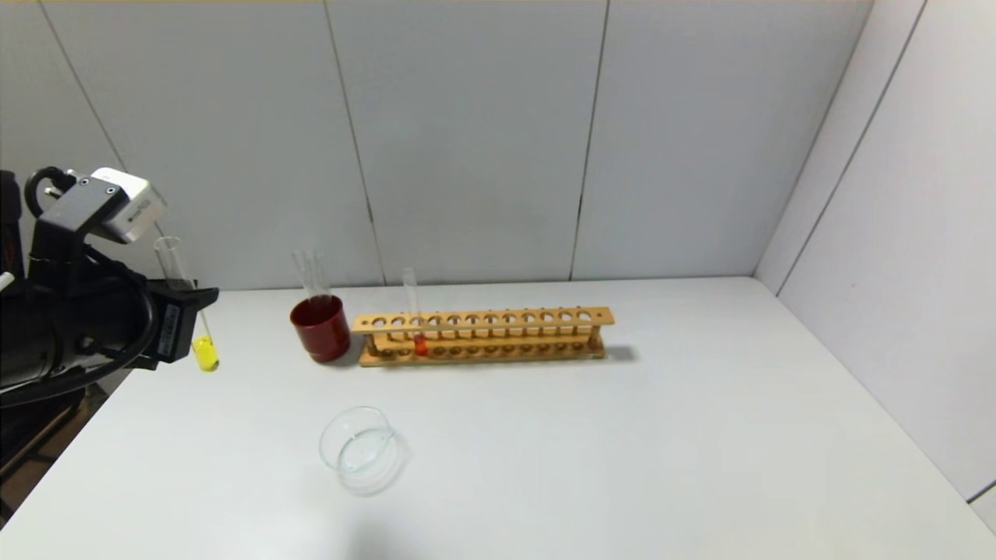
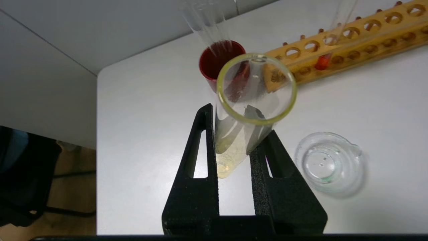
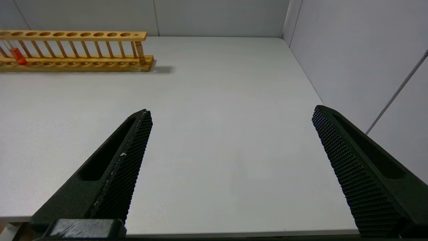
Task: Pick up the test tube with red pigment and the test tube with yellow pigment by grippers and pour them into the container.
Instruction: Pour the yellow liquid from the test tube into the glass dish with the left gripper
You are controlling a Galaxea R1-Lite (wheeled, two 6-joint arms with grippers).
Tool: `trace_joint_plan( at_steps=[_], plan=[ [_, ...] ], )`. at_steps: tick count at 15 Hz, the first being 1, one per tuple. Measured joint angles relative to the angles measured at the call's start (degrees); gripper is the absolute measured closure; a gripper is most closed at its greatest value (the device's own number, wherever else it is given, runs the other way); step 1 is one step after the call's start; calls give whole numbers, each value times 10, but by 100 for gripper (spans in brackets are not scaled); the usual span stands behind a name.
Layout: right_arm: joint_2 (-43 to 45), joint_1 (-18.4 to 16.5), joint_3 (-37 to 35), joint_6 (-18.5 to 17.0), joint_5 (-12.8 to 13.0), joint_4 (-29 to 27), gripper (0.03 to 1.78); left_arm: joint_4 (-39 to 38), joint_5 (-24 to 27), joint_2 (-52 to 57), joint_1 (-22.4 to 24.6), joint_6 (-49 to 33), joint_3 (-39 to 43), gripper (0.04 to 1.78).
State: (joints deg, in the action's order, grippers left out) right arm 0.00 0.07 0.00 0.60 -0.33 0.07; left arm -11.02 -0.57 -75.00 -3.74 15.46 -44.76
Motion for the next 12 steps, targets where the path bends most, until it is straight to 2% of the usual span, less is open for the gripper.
trace_joint_plan(
  at_steps=[3, 5, 7, 12],
  plan=[
    [0, 0, 0, 0, 0, 0, 6, -22, 100, 3, 70, 67, 15, 150],
    [0, 0, 0, 0, 0, 0, 6, -22, 172, 2, 113, 163, 26, 150],
    [0, 0, 0, 0, 0, 0, 6, -16, 217, -3, 136, 261, 36, 150],
    [0, 0, 0, 0, 0, 0, 6, 20, 231, -12, 147, 442, 29, 150]
  ],
)
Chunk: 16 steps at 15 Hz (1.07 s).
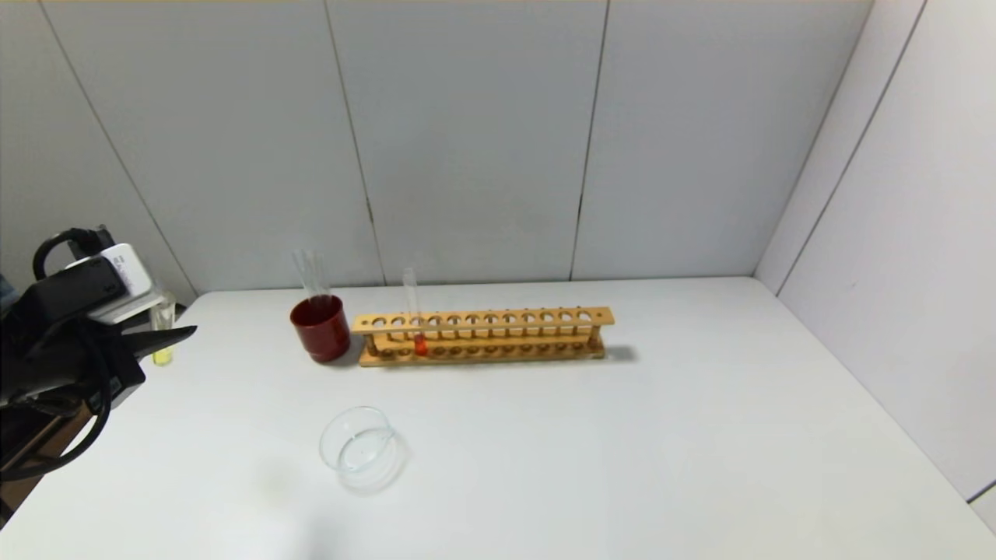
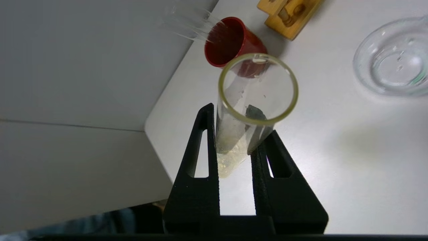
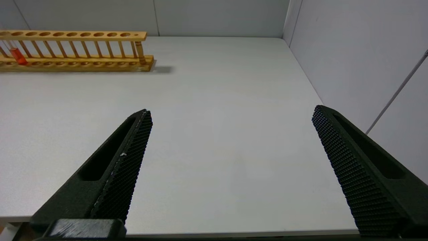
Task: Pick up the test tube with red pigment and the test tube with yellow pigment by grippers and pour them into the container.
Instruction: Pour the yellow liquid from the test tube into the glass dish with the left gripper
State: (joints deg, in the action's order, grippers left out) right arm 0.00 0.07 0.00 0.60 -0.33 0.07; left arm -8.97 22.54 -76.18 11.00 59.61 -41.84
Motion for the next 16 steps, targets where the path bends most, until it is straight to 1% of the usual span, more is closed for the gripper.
trace_joint_plan(
  at_steps=[3, 5, 8, 11, 14, 16],
  plan=[
    [0, 0, 0, 0, 0, 0, 6, 67, -8, -3, 6, 111, -43, 150],
    [0, 0, 0, 0, 0, 0, 6, 86, -18, -4, 3, 167, -63, 150],
    [0, 0, 0, 0, 0, 0, 6, 82, -18, -9, 1, 197, -69, 150],
    [0, 0, 0, 0, 0, 0, 6, 81, -21, -9, 0, 254, -69, 150],
    [0, 0, 0, 0, 0, 0, 6, 80, -26, -11, -1, 285, -64, 150],
    [0, 0, 0, 0, 0, 0, 6, 77, -27, -15, -21, 289, -48, 150]
  ],
)
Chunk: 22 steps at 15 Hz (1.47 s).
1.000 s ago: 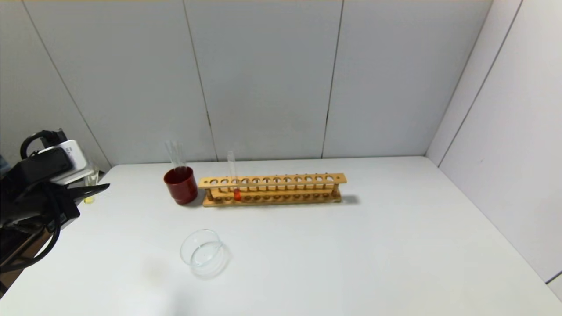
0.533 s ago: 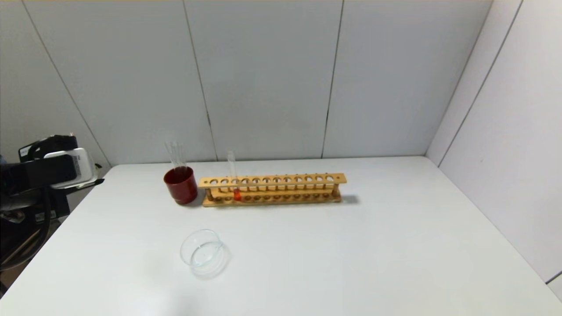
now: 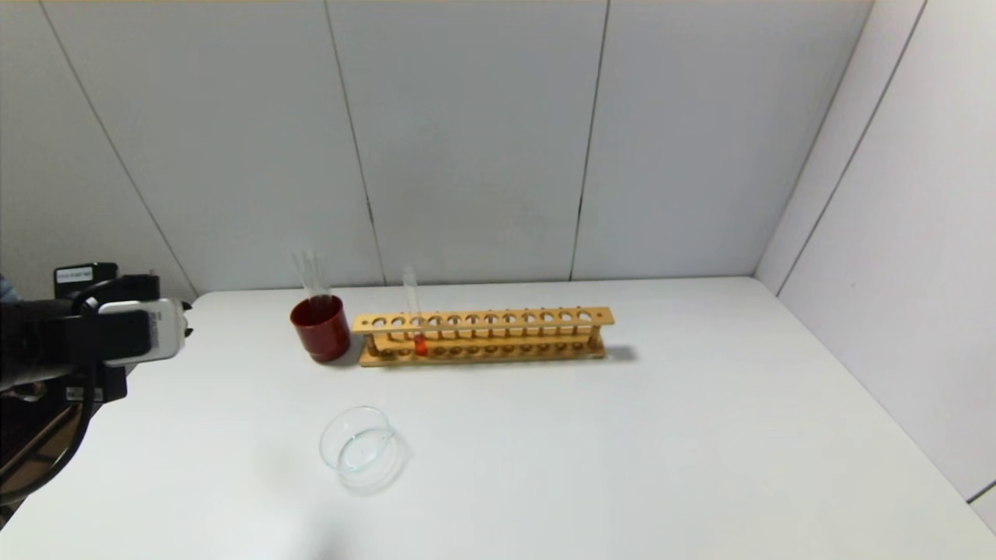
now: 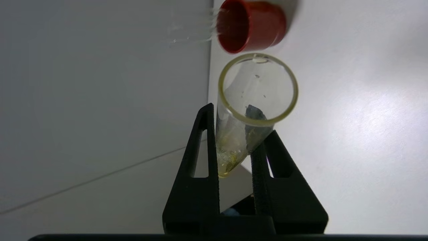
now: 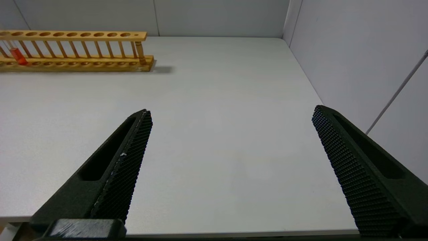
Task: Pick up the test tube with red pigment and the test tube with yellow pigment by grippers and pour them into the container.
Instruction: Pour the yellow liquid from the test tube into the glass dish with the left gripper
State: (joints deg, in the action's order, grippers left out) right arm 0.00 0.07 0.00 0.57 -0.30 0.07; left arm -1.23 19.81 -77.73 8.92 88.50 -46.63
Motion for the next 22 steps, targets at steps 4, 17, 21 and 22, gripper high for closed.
trace_joint_plan(
  at_steps=[4, 17, 21, 22],
  plan=[
    [0, 0, 0, 0, 0, 0, 6, -115, -3, -42, -23, 4, 39, 150],
    [0, 0, 0, 0, 0, 0, 6, -363, -35, -186, -86, 88, 118, 150],
    [0, 0, 0, 0, 0, 0, 6, -373, -36, -201, -83, 113, 142, 150],
    [0, 0, 0, 0, 0, 0, 6, -373, -37, -206, -84, 115, 142, 150]
  ],
)
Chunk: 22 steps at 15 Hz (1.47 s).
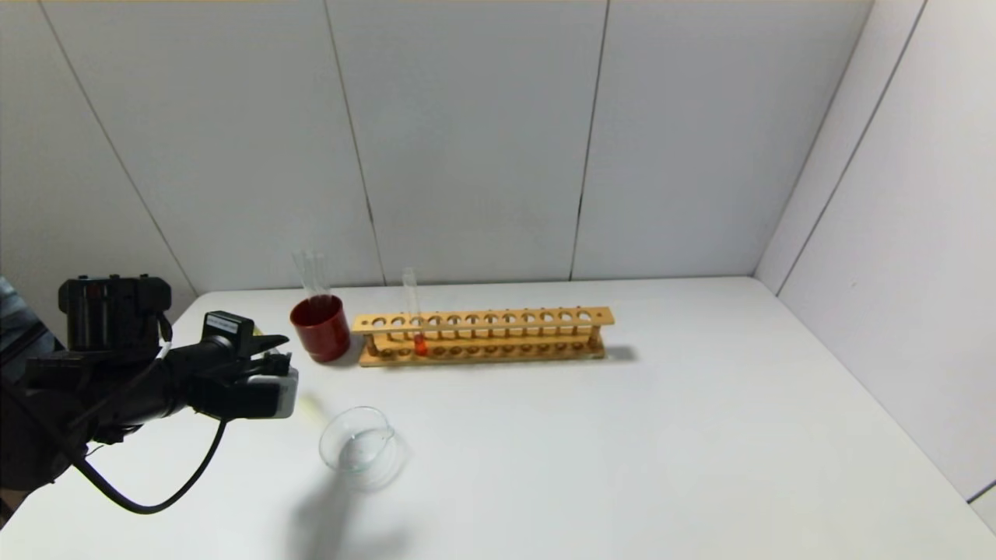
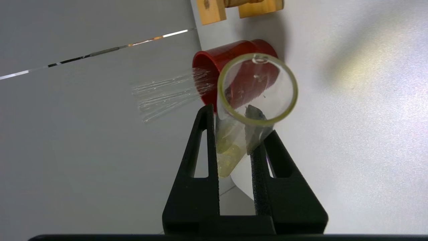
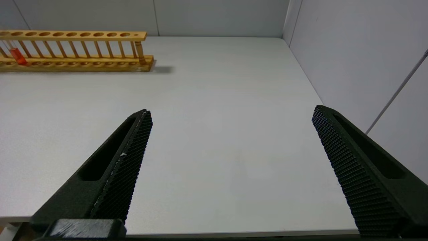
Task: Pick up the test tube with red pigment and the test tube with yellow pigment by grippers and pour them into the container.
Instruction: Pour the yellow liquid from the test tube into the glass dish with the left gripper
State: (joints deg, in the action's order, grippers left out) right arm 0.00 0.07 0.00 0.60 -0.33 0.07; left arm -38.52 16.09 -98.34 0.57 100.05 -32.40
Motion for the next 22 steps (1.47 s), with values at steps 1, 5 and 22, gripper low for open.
trace_joint_plan(
  at_steps=[1, 5, 22],
  plan=[
    [0, 0, 0, 0, 0, 0, 6, 0, 0, -5, -1, 8, 0, 150],
    [0, 0, 0, 0, 0, 0, 6, 0, -2, -16, -4, 46, -5, 150],
    [0, 0, 0, 0, 0, 0, 6, -14, -35, -104, -39, 111, -95, 150]
  ],
)
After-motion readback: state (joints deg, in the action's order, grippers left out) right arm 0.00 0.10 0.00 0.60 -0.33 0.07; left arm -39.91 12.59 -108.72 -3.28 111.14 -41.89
